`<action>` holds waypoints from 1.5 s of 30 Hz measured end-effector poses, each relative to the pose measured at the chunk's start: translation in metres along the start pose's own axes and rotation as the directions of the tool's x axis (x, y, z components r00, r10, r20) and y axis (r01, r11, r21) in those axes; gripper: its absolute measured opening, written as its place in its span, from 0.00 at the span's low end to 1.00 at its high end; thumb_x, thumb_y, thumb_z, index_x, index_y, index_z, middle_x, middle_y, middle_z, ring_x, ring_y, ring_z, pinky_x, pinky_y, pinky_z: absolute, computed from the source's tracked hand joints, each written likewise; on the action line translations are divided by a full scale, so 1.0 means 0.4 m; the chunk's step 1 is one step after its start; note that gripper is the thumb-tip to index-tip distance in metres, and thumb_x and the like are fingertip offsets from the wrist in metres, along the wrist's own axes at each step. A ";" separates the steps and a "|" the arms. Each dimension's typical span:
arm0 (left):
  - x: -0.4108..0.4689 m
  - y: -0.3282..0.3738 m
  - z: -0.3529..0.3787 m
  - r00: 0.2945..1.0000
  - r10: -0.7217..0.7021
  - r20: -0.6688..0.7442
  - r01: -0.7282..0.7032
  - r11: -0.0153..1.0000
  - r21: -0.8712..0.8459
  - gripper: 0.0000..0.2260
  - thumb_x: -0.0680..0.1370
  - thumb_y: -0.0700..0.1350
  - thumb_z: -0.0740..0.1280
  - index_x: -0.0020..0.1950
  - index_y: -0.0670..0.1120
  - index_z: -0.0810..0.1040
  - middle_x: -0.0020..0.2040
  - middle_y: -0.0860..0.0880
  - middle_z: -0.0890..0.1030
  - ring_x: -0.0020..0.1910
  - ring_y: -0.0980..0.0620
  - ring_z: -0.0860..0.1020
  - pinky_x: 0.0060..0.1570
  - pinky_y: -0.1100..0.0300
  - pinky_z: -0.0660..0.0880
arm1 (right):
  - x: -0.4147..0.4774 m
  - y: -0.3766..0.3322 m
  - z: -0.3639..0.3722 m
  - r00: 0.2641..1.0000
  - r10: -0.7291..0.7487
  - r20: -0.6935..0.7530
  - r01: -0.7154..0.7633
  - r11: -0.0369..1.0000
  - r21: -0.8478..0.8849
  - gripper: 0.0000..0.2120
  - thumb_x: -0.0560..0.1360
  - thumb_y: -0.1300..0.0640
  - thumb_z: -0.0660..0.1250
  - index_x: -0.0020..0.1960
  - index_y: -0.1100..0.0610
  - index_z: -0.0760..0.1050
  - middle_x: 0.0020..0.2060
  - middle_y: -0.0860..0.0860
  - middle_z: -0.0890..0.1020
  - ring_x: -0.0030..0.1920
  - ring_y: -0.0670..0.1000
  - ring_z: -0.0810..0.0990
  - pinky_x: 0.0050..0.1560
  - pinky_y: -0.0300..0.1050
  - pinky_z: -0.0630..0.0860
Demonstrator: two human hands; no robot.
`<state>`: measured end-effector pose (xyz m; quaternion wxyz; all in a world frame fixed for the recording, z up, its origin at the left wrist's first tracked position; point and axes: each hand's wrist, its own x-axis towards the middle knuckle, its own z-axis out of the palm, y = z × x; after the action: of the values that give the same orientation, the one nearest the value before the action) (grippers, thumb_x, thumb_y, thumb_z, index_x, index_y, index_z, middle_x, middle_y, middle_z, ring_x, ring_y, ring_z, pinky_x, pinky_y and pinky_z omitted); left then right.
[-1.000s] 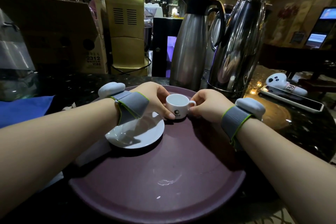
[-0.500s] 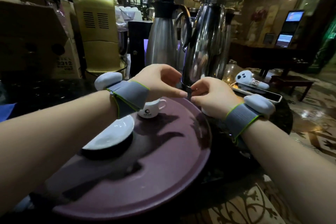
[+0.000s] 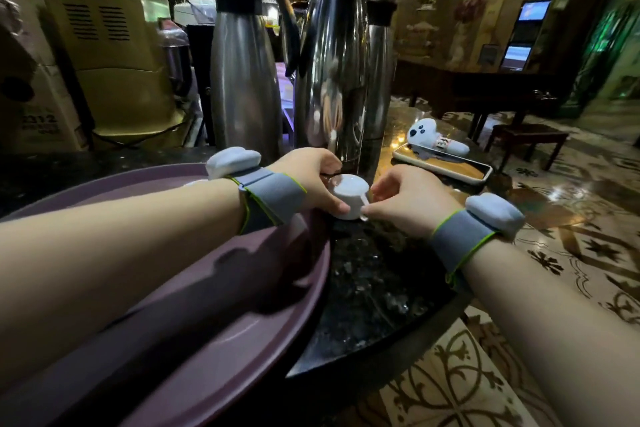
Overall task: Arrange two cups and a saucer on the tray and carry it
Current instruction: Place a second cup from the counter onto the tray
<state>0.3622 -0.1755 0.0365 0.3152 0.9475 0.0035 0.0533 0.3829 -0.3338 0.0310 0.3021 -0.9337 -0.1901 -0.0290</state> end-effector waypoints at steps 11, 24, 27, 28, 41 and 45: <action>0.034 -0.011 0.027 0.999 0.003 -0.036 0.004 0.985 0.170 0.28 0.63 0.46 0.76 0.62 0.45 0.75 0.60 0.47 0.79 0.60 0.49 0.76 0.63 0.55 0.70 | 0.034 0.017 0.028 0.991 0.020 0.136 -0.025 0.999 0.036 0.11 0.71 0.54 0.69 0.46 0.61 0.81 0.35 0.47 0.77 0.46 0.52 0.79 0.50 0.46 0.76; -0.094 -0.040 -0.075 0.954 0.010 -0.300 -0.042 0.994 -0.101 0.26 0.62 0.39 0.76 0.58 0.46 0.76 0.55 0.46 0.82 0.55 0.49 0.79 0.60 0.53 0.74 | -0.024 -0.093 0.045 0.979 -0.138 -0.149 0.160 0.976 0.150 0.06 0.72 0.54 0.67 0.44 0.57 0.77 0.34 0.45 0.74 0.42 0.49 0.74 0.42 0.40 0.67; -0.150 -0.061 -0.099 0.946 -0.035 -0.323 -0.018 0.987 -0.160 0.25 0.61 0.39 0.77 0.57 0.45 0.77 0.54 0.45 0.83 0.54 0.48 0.80 0.59 0.51 0.75 | -0.050 -0.128 0.068 0.975 -0.181 -0.132 0.204 0.961 0.186 0.03 0.72 0.55 0.67 0.41 0.54 0.75 0.37 0.48 0.78 0.42 0.50 0.76 0.43 0.39 0.67; -0.182 -0.074 -0.108 0.943 -0.059 -0.328 0.003 0.986 -0.169 0.26 0.60 0.40 0.78 0.56 0.45 0.77 0.53 0.44 0.83 0.54 0.48 0.81 0.59 0.51 0.75 | -0.067 -0.149 0.082 0.972 -0.197 -0.125 0.219 0.956 0.196 0.03 0.72 0.55 0.67 0.41 0.53 0.75 0.37 0.49 0.79 0.42 0.50 0.77 0.43 0.39 0.68; -0.470 -0.167 -0.203 0.977 -0.153 -0.146 0.068 0.881 -0.467 0.24 0.65 0.31 0.73 0.60 0.39 0.74 0.51 0.44 0.82 0.41 0.55 0.81 0.44 0.66 0.79 | -0.201 -0.306 0.176 0.983 -0.183 0.009 0.162 0.892 0.421 0.12 0.72 0.59 0.67 0.31 0.53 0.72 0.28 0.50 0.80 0.38 0.56 0.83 0.53 0.55 0.80; -0.520 -0.210 -0.217 0.980 -0.099 -0.171 0.041 0.949 -0.311 0.35 0.59 0.28 0.76 0.62 0.49 0.72 0.54 0.53 0.78 0.42 0.55 0.77 0.52 0.63 0.76 | -0.234 -0.336 0.184 0.976 -0.124 0.180 -0.022 0.765 0.644 0.16 0.74 0.68 0.64 0.28 0.60 0.73 0.26 0.56 0.74 0.27 0.50 0.73 0.40 0.45 0.76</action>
<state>0.1488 -0.0648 0.0347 0.4582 0.8774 0.0582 0.1294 0.2417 -0.2229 0.0295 0.5802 -0.7660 -0.2448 0.1289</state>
